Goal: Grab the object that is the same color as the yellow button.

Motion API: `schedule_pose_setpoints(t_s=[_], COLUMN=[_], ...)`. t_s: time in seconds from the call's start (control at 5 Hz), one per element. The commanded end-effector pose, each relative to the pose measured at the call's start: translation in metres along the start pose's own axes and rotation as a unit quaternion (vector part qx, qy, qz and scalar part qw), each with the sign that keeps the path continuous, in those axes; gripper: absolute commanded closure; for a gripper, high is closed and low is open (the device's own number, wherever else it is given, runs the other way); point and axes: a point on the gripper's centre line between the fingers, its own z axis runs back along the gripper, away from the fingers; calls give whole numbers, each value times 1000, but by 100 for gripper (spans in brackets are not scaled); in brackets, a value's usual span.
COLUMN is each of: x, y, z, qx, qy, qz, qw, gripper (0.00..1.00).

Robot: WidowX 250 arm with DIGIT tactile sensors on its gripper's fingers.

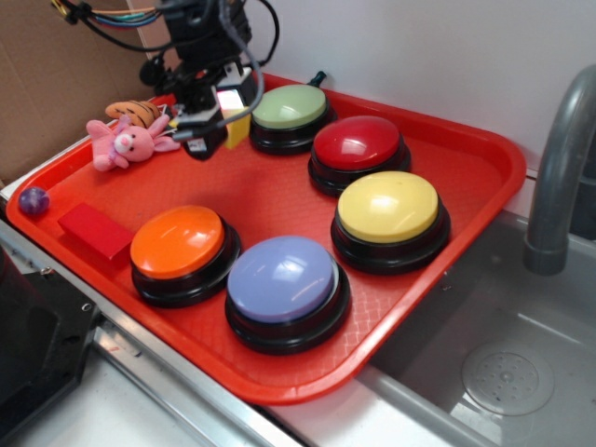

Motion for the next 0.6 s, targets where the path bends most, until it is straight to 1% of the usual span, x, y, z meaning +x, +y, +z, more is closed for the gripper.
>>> schedule_pose_setpoints(t_s=[0.0,0.2,0.4], x=[-17,-37,-39], y=[19,20,16], z=[38,46,46], qx=[71,104,100], qy=[127,122,146], qz=[226,347,459], qw=[963,924,871], gripper=[100,100,100])
